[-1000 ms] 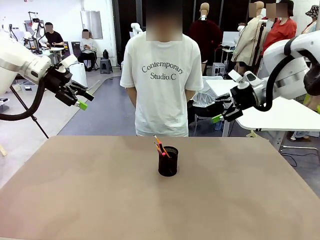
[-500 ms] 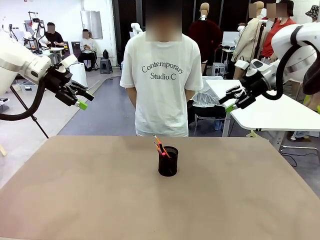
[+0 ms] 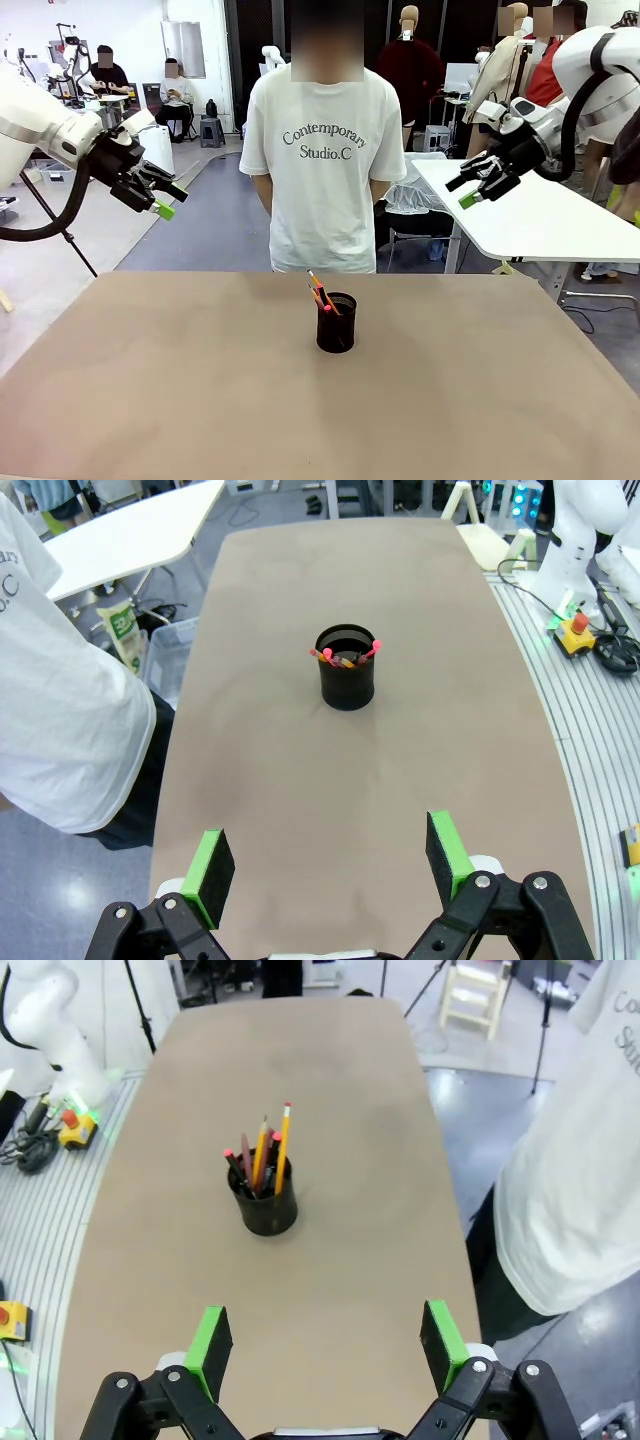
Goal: Place the pens into the pen holder.
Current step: Pick up a writing instrument from the table and place it into the Pen holder.
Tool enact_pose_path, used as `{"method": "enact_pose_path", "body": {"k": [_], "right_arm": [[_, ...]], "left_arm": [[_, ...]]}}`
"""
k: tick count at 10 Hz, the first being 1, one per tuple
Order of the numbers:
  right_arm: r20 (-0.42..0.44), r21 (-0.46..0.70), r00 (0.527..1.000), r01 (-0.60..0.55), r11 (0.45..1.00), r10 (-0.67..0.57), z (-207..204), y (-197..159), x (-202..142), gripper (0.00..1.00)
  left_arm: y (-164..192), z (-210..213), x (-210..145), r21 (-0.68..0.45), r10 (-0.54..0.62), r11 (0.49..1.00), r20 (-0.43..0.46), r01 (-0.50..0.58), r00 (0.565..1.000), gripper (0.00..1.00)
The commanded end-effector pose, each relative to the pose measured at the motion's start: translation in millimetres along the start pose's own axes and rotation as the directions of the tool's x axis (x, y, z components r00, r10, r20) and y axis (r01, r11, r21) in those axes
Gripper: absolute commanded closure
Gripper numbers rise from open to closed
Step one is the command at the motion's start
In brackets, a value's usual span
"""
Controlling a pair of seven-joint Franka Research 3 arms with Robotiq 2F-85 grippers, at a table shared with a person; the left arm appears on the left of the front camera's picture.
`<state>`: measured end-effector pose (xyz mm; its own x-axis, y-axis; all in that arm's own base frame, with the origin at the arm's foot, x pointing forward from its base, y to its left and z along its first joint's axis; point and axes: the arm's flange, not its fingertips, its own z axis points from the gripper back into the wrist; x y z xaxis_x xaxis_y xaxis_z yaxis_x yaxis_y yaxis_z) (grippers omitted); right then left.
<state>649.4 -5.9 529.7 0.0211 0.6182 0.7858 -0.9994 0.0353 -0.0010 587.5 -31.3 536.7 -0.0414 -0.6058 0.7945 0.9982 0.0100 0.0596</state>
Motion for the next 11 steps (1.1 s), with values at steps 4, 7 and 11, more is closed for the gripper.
{"method": "enact_pose_path", "body": {"k": [4,7,11], "right_arm": [[0.008,0.024,1.0,0.004,1.0,-0.004,-1.3,2.4,-1.0,0.0],[0.008,0.024,1.0,0.004,1.0,-0.004,-1.3,2.4,-1.0,0.0],[0.008,0.024,1.0,0.004,1.0,-0.004,-1.3,2.4,-1.0,0.0]], "left_arm": [[-1.2,0.7,0.1,0.004,0.002,1.0,0.002,-0.002,1.0,0.0],[-1.2,0.7,0.1,0.004,0.002,1.0,0.002,-0.002,1.0,0.0],[-1.2,0.7,0.1,0.004,0.002,1.0,0.002,-0.002,1.0,0.0]]}}
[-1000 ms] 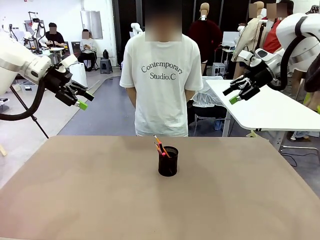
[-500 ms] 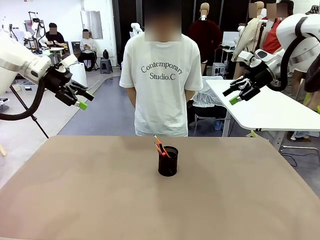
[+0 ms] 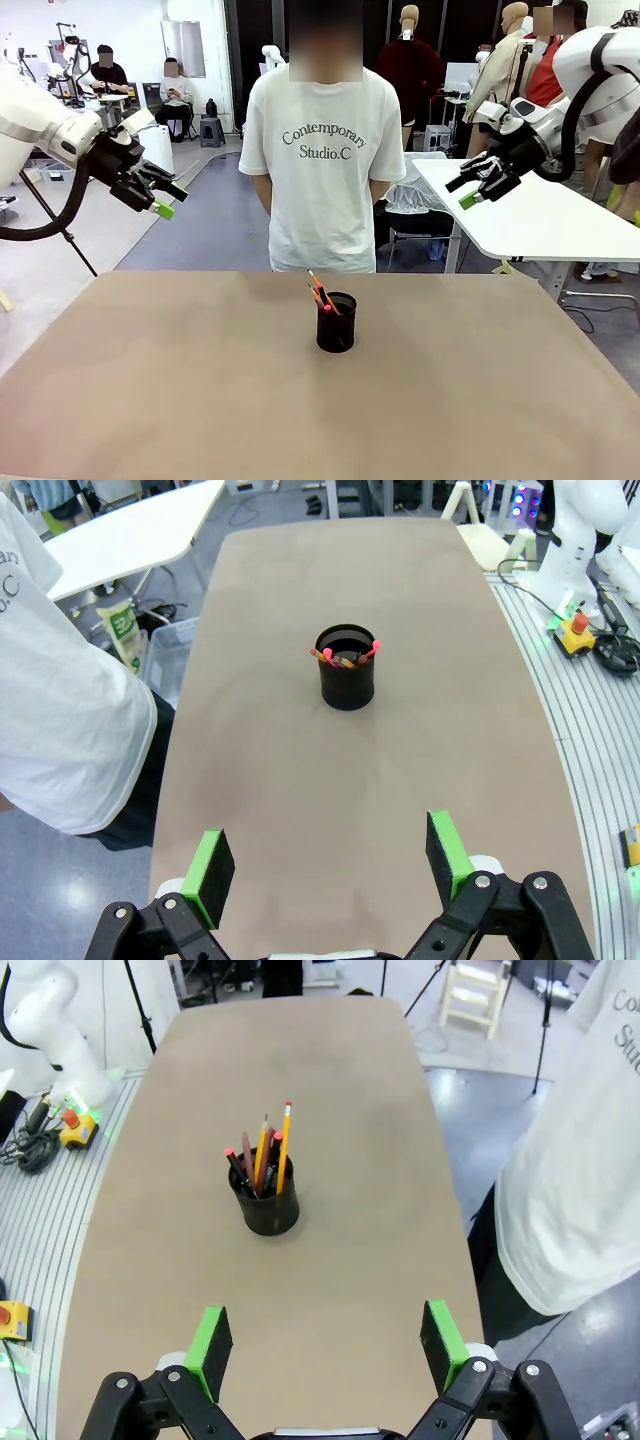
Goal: Place the pens into the pen holder.
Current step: Pick up a writing instrument from the table and place it into the Pen holder.
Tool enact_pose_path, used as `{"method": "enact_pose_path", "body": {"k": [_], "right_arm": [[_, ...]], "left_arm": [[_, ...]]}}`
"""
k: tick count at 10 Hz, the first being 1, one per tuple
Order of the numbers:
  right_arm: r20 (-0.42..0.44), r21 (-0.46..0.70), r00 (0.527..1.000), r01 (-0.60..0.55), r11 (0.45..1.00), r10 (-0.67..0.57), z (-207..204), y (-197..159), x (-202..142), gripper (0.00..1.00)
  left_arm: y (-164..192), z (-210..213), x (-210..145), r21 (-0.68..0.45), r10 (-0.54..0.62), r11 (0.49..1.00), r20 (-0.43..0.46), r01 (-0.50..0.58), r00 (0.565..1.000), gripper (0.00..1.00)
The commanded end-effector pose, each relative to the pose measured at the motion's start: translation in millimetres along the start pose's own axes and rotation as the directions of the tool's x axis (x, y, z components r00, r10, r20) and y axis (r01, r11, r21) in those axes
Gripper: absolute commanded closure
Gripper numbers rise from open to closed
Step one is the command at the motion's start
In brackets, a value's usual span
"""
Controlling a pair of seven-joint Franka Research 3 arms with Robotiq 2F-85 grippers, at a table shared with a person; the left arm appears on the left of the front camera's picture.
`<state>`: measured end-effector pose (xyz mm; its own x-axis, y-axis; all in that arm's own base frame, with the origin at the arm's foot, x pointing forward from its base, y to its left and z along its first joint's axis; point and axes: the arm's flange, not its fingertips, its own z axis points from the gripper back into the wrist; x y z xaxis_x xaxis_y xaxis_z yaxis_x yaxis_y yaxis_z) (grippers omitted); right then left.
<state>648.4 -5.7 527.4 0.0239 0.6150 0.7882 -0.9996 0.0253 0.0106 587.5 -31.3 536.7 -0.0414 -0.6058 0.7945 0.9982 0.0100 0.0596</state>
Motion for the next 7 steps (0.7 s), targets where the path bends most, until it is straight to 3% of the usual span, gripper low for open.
{"method": "enact_pose_path", "body": {"k": [1,7], "right_arm": [[0.004,0.008,1.0,0.001,1.0,-0.001,0.2,1.4,0.7,0.0],[0.004,0.008,1.0,0.001,1.0,-0.001,0.2,1.4,0.7,0.0]], "left_arm": [[-1.2,0.7,0.1,0.004,0.002,1.0,0.002,-0.002,1.0,0.0],[-1.2,0.7,0.1,0.004,0.002,1.0,0.002,-0.002,1.0,0.0]]}}
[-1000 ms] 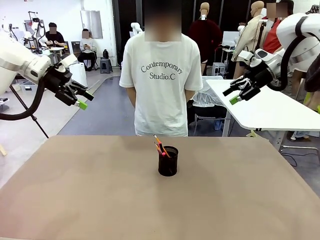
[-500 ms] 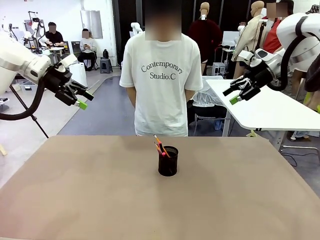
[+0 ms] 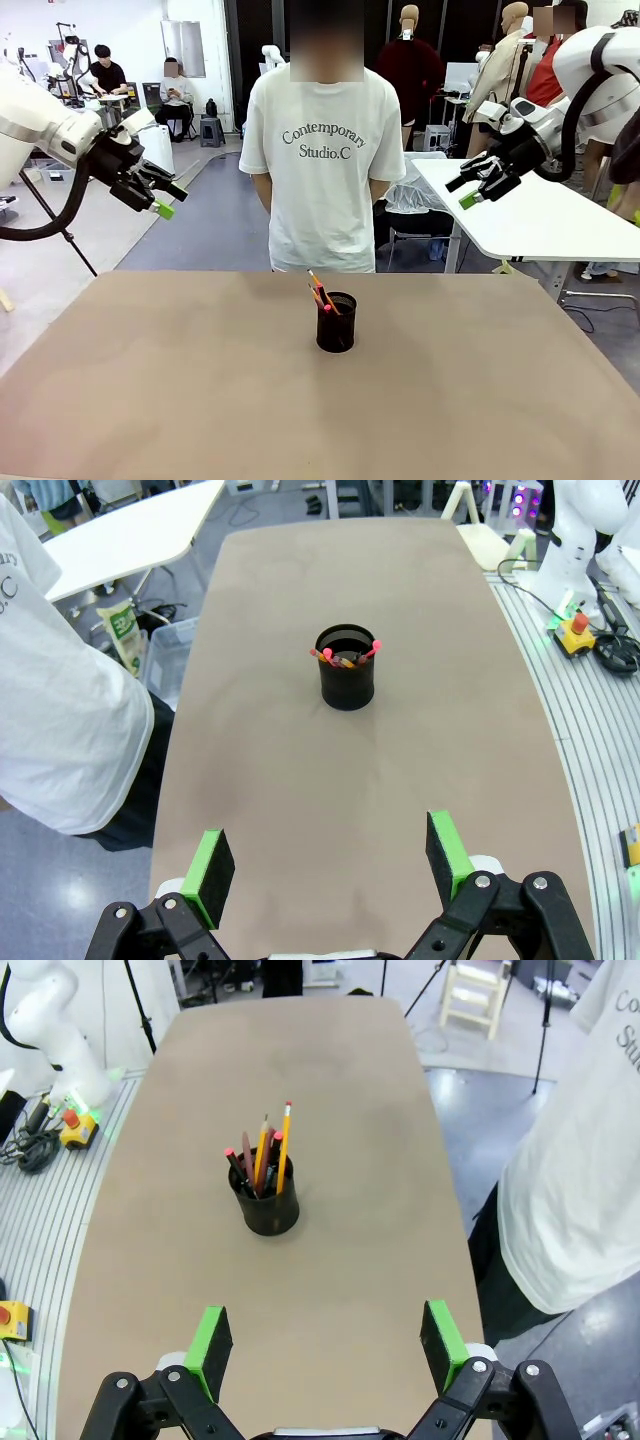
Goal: Place the pens into the pen holder.
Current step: Pick up a writing instrument from the table and place it into the Pen holder.
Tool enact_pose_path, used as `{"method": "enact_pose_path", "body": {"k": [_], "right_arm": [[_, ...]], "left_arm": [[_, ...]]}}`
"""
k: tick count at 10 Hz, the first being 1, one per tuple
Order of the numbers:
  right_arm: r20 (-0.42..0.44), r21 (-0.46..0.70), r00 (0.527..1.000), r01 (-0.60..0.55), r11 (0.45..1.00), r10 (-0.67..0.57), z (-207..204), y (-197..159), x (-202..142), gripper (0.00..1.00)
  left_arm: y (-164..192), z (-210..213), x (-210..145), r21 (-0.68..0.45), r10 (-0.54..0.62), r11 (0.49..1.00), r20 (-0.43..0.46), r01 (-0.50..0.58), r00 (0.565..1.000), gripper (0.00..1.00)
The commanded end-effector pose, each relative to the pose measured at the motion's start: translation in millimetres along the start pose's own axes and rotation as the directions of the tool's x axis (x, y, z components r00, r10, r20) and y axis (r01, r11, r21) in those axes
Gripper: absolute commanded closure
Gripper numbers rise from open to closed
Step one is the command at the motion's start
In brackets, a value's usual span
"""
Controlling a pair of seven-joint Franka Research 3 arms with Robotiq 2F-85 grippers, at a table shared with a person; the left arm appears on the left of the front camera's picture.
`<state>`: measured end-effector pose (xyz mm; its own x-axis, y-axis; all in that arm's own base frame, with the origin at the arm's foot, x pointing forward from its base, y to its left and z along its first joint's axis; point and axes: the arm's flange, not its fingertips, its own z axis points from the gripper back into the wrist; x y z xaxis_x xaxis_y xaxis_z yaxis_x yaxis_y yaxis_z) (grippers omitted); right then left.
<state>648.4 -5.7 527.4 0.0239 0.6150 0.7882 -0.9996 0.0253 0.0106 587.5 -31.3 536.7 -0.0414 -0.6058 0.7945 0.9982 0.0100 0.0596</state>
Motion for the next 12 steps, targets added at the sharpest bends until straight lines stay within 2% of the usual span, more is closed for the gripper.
{"method": "enact_pose_path", "body": {"k": [1,12], "right_arm": [[0.004,0.008,1.0,0.001,1.0,-0.001,0.1,1.4,0.7,0.0],[0.004,0.008,1.0,0.001,1.0,-0.001,0.1,1.4,0.7,0.0]], "left_arm": [[-1.2,0.7,0.1,0.004,0.002,1.0,0.002,-0.002,1.0,0.0],[-1.2,0.7,0.1,0.004,0.002,1.0,0.002,-0.002,1.0,0.0]]}}
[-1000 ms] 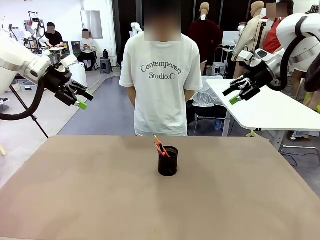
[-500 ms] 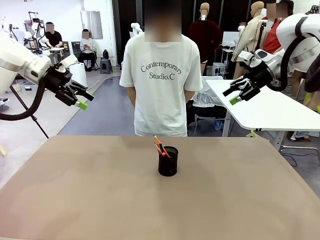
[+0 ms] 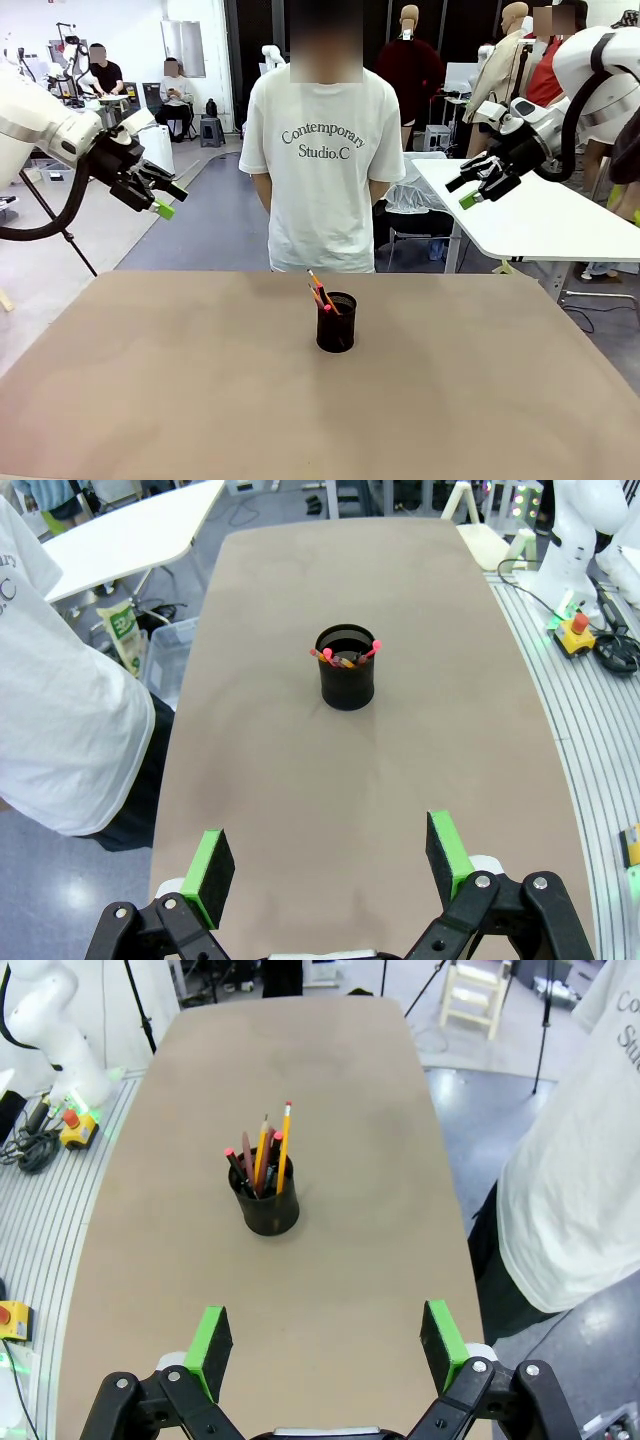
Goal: Place the pens into the pen holder.
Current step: Pick up a writing instrument from the table and place it into the Pen holder.
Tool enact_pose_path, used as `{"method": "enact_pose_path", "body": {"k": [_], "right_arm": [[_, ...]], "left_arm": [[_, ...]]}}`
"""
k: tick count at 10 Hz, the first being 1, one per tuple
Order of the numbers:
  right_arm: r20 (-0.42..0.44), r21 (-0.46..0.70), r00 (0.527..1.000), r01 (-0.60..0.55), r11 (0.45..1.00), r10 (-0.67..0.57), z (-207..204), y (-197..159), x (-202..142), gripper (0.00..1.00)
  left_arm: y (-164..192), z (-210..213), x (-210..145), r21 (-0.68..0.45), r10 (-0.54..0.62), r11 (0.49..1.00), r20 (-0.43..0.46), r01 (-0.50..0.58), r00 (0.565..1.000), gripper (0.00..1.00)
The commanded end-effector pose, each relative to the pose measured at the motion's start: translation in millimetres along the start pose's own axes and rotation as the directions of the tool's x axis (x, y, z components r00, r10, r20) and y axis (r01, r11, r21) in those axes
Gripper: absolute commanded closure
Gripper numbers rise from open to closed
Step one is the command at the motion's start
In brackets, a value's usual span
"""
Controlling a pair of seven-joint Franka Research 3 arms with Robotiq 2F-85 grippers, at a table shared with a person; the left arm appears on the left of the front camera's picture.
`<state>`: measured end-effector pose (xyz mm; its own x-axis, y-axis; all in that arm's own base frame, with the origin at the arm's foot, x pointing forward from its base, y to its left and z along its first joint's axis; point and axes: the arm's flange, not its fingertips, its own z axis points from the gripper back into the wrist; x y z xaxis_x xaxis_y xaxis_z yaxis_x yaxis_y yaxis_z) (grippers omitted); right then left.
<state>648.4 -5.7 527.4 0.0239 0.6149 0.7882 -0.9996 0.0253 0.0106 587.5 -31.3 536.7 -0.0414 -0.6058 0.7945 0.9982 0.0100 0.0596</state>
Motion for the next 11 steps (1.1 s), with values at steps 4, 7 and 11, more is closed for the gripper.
{"method": "enact_pose_path", "body": {"k": [4,7,11], "right_arm": [[0.004,0.008,1.0,0.001,1.0,-0.001,0.1,1.4,0.7,0.0],[0.004,0.008,1.0,0.001,1.0,-0.001,0.1,1.4,0.7,0.0],[0.004,0.008,1.0,0.001,1.0,-0.001,0.1,1.4,0.7,0.0]], "left_arm": [[-1.2,0.7,0.1,0.004,0.002,1.0,0.002,-0.002,1.0,0.0],[-1.2,0.7,0.1,0.004,0.002,1.0,0.002,-0.002,1.0,0.0],[-1.2,0.7,0.1,0.004,0.002,1.0,0.002,-0.002,1.0,0.0]]}}
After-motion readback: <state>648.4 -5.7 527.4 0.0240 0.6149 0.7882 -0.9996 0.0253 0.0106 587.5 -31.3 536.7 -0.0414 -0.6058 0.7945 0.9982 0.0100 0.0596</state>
